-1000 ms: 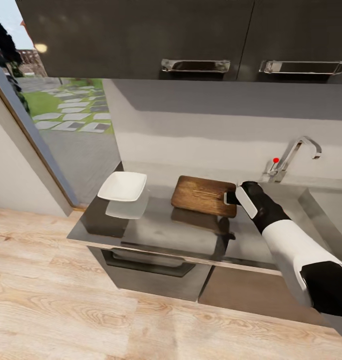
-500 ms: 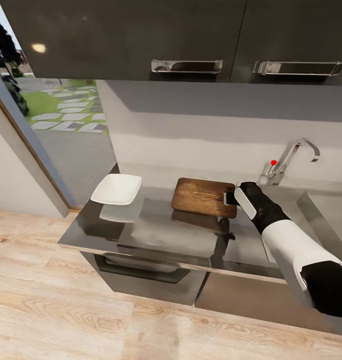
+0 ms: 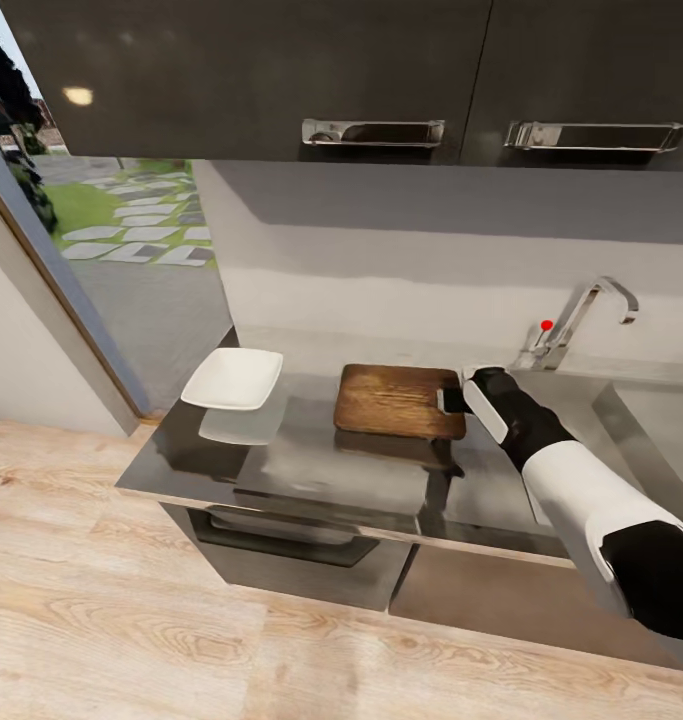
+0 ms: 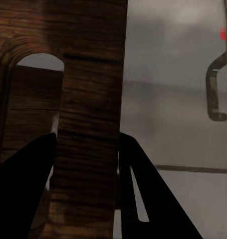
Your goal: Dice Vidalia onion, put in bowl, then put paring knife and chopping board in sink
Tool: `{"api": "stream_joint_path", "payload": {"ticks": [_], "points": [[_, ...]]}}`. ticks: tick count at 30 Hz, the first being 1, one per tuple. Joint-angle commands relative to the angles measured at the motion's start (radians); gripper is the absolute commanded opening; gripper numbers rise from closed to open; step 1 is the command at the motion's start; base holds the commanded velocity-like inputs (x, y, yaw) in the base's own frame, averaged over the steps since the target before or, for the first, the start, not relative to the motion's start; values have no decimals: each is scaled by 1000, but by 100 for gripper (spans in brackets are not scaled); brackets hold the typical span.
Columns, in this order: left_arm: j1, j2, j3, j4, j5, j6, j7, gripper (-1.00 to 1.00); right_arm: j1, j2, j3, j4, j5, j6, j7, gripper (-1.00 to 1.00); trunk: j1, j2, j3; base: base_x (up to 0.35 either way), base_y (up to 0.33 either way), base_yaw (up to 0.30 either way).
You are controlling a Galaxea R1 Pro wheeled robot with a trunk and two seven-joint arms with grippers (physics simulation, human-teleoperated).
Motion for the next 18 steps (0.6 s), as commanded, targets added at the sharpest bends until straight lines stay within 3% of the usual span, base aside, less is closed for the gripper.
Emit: {"api": "stream_joint_path", "payload": {"ticks": [1, 18], "points": [[0, 0, 0, -1, 4, -1, 0, 100, -1, -5, 8, 4, -13, 2, -4, -100, 1, -2, -2, 0, 0, 0], [1, 0, 0, -2, 4, -1, 0, 100, -1, -20, 8, 69, -17, -4, 66, -100, 1, -2, -2, 0, 0, 0]]}}
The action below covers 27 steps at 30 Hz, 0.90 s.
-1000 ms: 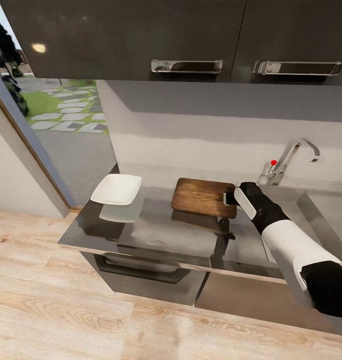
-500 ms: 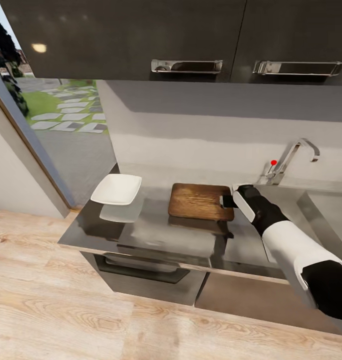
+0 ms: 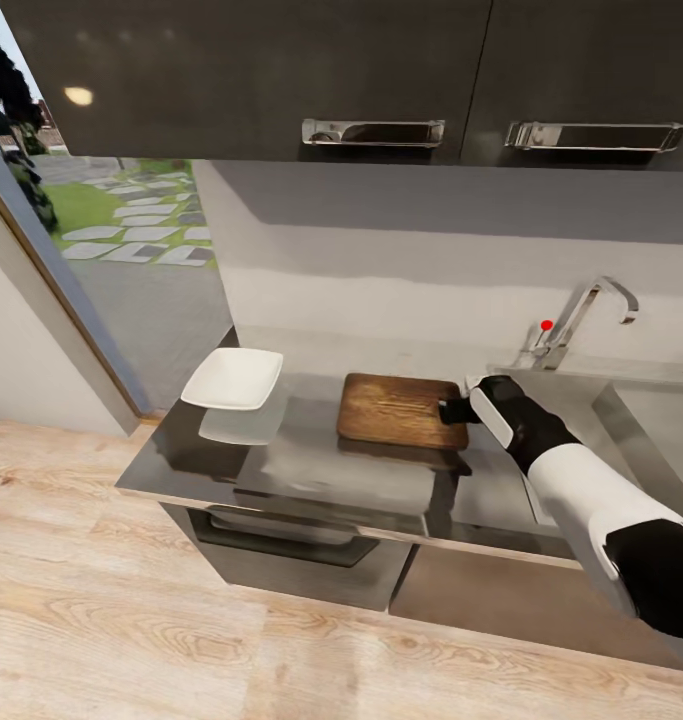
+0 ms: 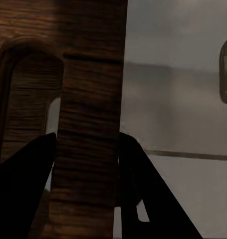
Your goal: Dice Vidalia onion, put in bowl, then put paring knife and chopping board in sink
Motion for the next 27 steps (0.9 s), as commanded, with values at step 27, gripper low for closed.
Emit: {"api": "stream_joint_path", "payload": {"ticks": [27], "points": [[0, 0, 0, -1, 4, -1, 0, 100, -1, -18, 6, 5, -6, 1, 3, -100, 1, -2, -2, 0, 0, 0]]}}
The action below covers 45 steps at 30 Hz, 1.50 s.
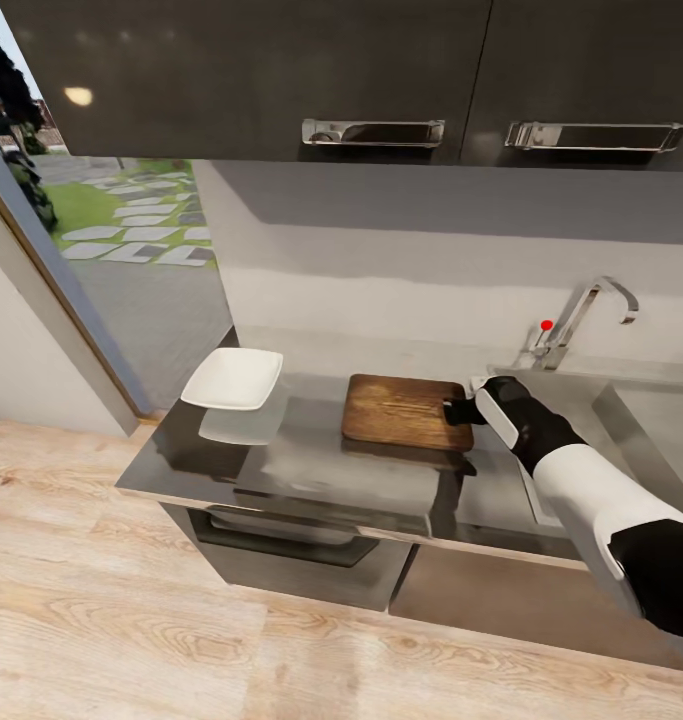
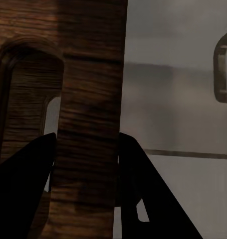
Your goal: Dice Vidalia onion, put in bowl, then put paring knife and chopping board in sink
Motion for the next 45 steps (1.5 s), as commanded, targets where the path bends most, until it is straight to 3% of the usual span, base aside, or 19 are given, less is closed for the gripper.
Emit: {"api": "stream_joint_path", "payload": {"ticks": [1, 45], "points": [[0, 0, 0, -1, 4, -1, 0, 100, -1, -2, 8, -1, -12, 3, -9, -100, 1, -2, -2, 0, 0, 0], [0, 0, 0, -2, 4, -1, 0, 100, -1, 0, -6, -1, -18, 1, -8, -100, 1, -2, -17, 0, 0, 0]]}}
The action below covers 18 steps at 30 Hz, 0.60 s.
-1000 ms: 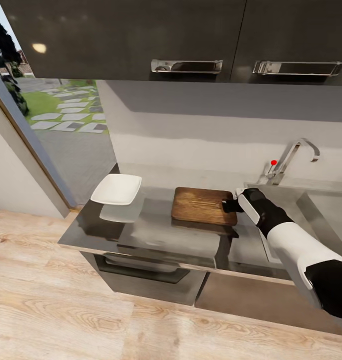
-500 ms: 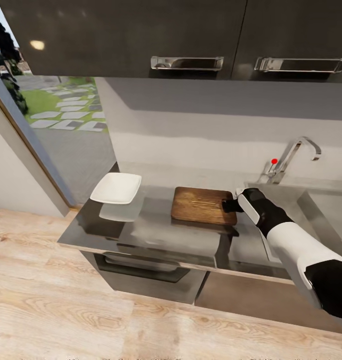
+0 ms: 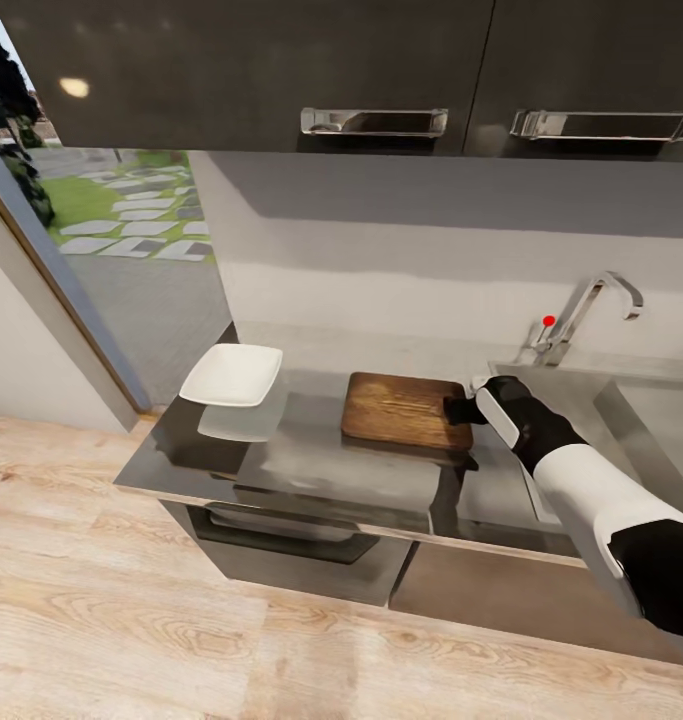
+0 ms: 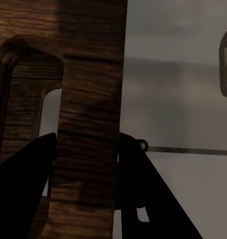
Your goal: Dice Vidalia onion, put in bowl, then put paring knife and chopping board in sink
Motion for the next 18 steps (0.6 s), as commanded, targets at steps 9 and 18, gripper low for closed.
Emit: {"api": "stream_joint_path", "payload": {"ticks": [9, 18], "points": [[0, 0, 0, -2, 4, -1, 0, 100, -1, -1, 0, -1, -12, 3, -9, -100, 1, -2, -2, 0, 0, 0], [0, 0, 0, -2, 4, -1, 0, 100, -1, -1, -1, -1, -12, 3, -9, -100, 1, -2, -2, 0, 0, 0]]}}
